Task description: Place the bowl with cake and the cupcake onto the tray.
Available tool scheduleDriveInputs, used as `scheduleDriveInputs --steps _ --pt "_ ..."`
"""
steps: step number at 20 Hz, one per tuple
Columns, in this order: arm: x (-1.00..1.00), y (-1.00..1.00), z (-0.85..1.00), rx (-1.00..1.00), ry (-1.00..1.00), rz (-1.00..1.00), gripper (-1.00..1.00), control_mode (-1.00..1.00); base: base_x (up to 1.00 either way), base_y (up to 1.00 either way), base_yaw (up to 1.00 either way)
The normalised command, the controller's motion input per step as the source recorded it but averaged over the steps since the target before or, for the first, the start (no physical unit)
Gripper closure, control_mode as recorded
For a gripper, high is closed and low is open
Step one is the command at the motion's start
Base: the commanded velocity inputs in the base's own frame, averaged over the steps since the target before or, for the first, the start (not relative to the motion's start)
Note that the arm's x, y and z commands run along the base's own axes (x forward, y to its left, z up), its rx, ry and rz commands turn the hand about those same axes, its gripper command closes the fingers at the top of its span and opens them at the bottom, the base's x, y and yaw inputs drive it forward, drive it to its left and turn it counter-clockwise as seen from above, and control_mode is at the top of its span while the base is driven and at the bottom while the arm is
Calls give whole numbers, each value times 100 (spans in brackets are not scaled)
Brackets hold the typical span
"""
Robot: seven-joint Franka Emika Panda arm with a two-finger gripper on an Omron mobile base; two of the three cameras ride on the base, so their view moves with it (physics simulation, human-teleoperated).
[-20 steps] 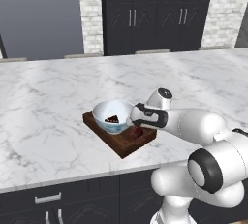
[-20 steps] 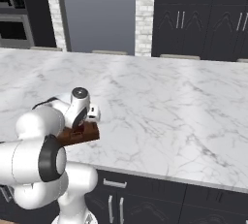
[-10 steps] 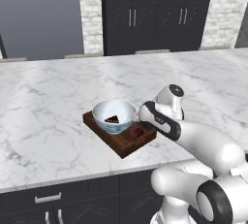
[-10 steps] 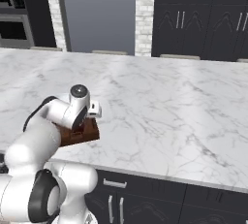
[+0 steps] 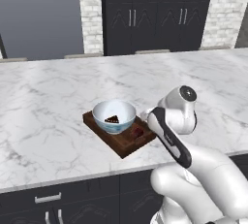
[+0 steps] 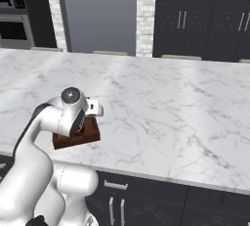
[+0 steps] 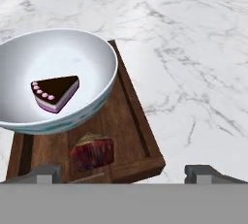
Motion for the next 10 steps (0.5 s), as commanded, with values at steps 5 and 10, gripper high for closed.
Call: scheduleDriveInputs --steps 5,10 --pt "-21 -22 41 -4 -4 -11 -100 -100 0 0 0" --pt "-24 -28 35 0 -3 -11 -100 -100 0 0 0"
